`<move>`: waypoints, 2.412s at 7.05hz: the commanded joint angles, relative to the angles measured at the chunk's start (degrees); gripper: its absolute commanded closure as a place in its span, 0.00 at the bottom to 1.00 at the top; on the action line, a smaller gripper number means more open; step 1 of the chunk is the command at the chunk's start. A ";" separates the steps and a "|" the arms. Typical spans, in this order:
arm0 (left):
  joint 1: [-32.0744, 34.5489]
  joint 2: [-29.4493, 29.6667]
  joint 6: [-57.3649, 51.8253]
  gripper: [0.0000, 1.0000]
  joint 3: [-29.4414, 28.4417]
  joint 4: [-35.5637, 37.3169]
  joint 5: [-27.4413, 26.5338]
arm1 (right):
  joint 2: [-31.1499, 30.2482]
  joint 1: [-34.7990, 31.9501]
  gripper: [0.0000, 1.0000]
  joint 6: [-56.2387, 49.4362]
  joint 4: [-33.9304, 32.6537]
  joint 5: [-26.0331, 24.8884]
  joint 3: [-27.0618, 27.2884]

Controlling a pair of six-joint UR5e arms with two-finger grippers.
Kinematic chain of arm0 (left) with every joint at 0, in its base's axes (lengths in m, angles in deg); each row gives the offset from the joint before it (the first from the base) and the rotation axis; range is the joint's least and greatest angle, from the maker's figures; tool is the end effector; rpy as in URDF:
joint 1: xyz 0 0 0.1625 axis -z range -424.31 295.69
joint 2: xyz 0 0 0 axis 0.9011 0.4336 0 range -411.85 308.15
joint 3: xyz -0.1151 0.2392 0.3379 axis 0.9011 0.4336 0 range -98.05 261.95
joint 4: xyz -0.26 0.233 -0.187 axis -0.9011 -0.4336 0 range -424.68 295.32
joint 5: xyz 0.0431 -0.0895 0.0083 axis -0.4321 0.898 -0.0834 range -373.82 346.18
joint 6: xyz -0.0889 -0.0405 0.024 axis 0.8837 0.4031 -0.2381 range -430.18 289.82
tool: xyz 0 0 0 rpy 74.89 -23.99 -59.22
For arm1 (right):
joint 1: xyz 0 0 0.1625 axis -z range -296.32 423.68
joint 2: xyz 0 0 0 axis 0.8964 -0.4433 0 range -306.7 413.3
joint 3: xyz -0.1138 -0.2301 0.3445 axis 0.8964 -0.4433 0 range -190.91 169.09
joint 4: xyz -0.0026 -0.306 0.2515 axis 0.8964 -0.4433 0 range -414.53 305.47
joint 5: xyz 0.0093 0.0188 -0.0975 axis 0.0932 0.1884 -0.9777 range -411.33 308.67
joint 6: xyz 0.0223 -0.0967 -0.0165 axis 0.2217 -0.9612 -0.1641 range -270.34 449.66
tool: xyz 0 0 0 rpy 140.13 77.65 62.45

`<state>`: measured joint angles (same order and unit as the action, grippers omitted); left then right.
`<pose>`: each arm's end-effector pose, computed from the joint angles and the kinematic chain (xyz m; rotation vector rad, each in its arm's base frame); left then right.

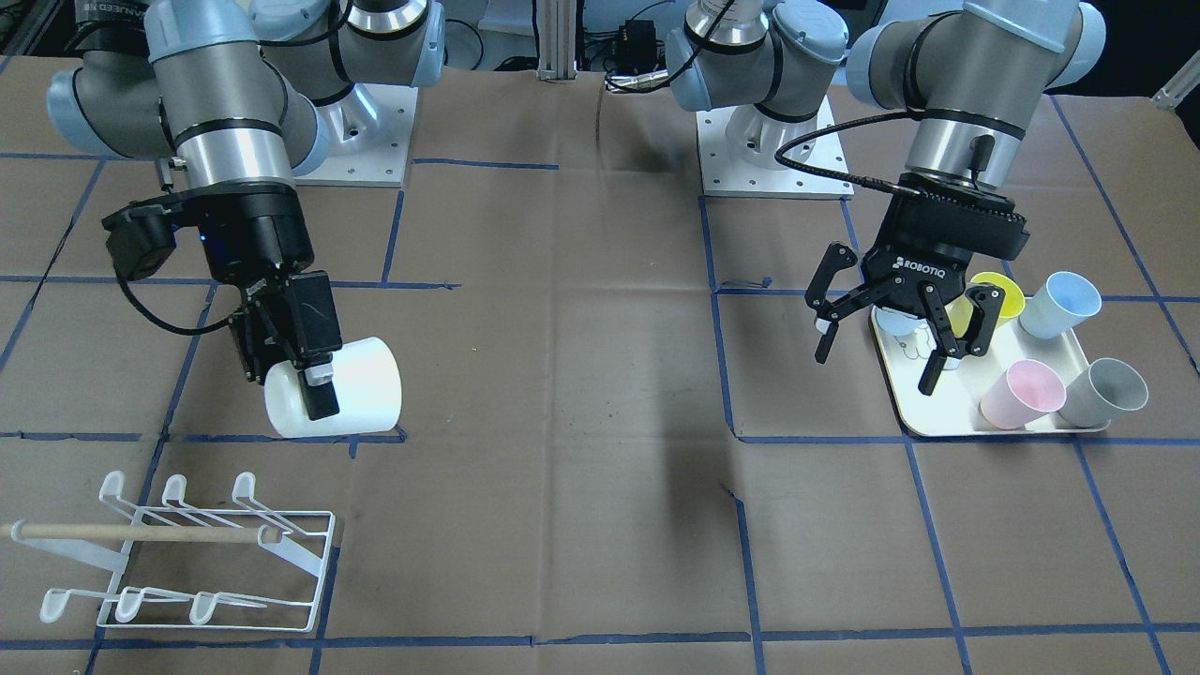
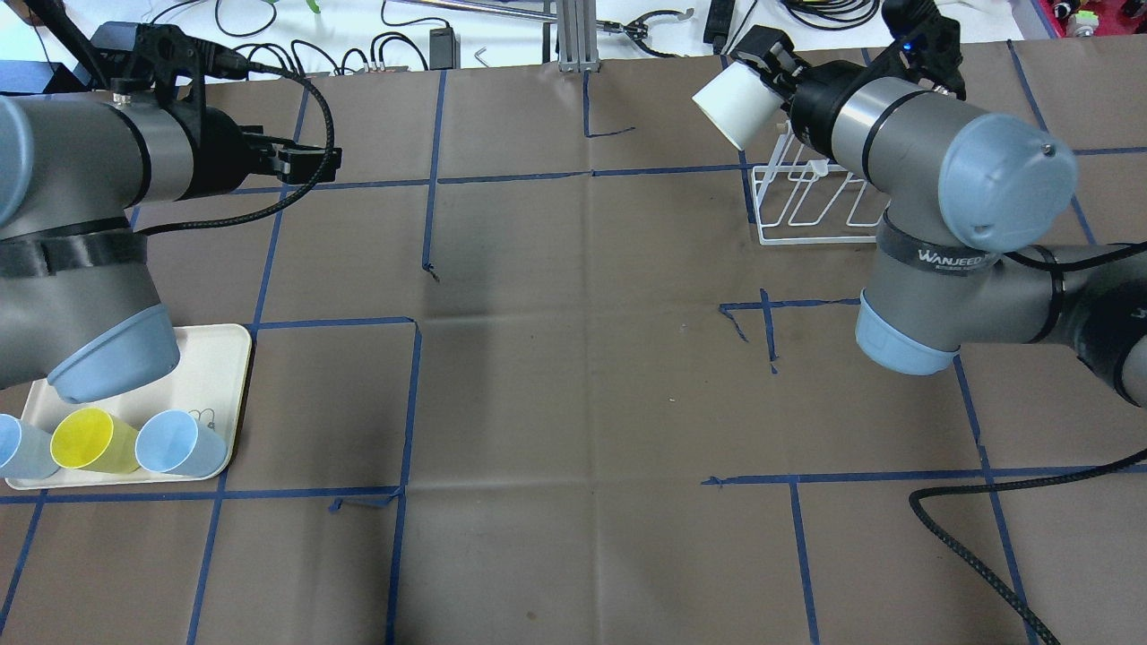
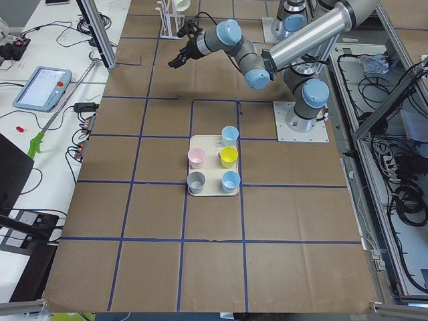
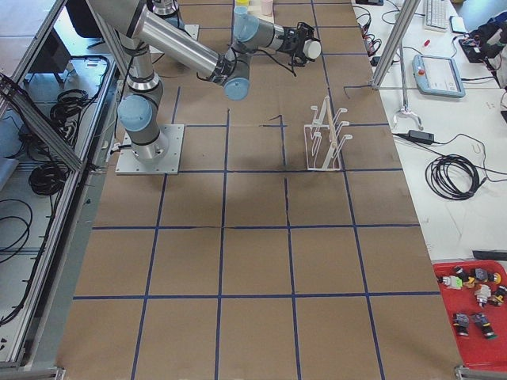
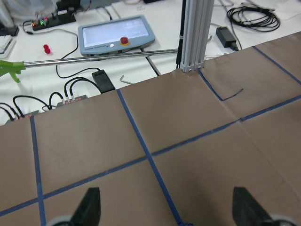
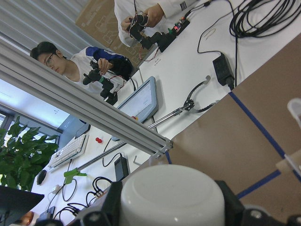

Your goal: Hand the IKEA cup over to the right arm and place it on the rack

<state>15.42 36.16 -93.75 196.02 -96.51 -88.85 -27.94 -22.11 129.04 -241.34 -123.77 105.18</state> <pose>-0.0732 -0.4893 0.4319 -0.4603 -2.8741 1.0176 0.1264 -0.5137 0.4170 0.6482 2.1893 -1.1954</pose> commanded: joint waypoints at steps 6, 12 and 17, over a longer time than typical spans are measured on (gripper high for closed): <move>9.66 -2.14 19.00 0.01 -21.09 -59.57 -16.47 | 21.11 3.78 0.93 -38.67 -19.99 -7.62 -14.85; -1.03 -4.34 4.80 0.01 -17.84 -59.23 -15.77 | 24.47 3.79 0.92 -39.29 -20.17 -7.53 -13.44; -22.65 -10.05 -14.03 0.02 -4.05 -56.51 -15.85 | 27.99 4.40 0.77 -39.29 -22.37 -7.18 -13.44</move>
<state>-2.65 27.08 -104.51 188.64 -153.99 -104.64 0.10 -17.82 89.82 -263.81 -130.97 91.65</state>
